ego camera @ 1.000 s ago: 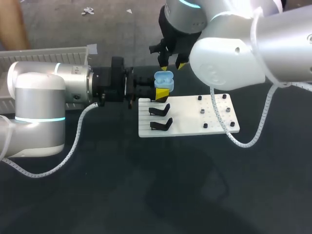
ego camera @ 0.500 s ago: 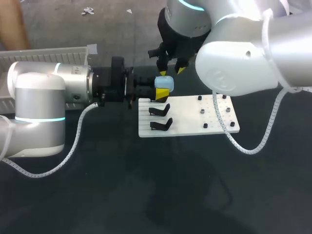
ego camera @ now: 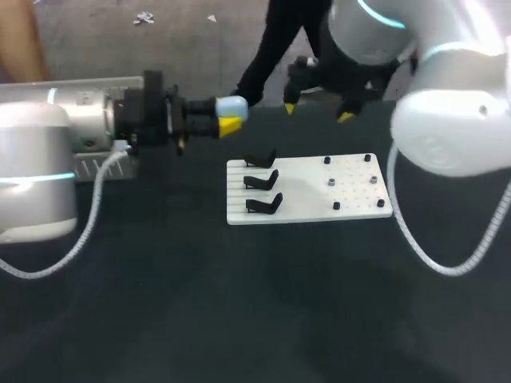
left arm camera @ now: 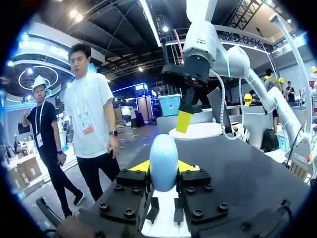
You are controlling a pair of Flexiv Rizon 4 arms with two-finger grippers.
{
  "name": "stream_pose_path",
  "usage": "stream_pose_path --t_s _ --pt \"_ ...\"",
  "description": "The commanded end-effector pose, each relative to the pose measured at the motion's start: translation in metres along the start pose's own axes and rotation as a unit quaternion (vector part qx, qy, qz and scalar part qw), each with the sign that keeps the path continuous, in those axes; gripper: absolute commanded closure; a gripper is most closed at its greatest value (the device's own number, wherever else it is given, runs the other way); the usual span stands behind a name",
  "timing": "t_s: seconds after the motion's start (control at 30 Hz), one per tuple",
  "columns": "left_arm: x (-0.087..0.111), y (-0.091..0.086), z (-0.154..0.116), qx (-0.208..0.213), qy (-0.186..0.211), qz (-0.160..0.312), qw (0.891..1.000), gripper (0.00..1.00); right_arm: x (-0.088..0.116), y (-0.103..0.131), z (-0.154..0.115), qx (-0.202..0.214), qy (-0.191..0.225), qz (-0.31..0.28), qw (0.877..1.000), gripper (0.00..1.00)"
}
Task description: Pick up each earbud case from the left stands, insert the matching earbuds, close the lid, and place the case in the box.
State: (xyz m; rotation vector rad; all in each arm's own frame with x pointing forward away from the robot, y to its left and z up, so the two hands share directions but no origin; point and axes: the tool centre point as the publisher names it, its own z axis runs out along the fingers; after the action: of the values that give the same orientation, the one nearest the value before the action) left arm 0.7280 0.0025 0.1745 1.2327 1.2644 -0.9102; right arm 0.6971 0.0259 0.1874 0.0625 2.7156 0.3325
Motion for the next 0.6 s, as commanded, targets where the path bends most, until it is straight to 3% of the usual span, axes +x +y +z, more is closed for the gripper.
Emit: stream_pose_path --t_s 0.03,0.33,0.6 --pt "-0.008 0.010 -0.051 -0.062 0.010 0.010 0.998 1.00 0.019 -0.012 0.007 -0.009 -0.027 0.016 0.999 0.00" --pt "0.005 0.060 -0.136 -0.161 0.034 0.023 0.986 1.00 0.037 -0.013 0.022 -0.018 -0.001 0.053 0.998 0.00" --pt "0.060 0.095 -0.186 -0.223 0.050 -0.016 0.973 1.00 0.049 -0.006 0.029 -0.028 0.001 0.079 0.996 0.00"
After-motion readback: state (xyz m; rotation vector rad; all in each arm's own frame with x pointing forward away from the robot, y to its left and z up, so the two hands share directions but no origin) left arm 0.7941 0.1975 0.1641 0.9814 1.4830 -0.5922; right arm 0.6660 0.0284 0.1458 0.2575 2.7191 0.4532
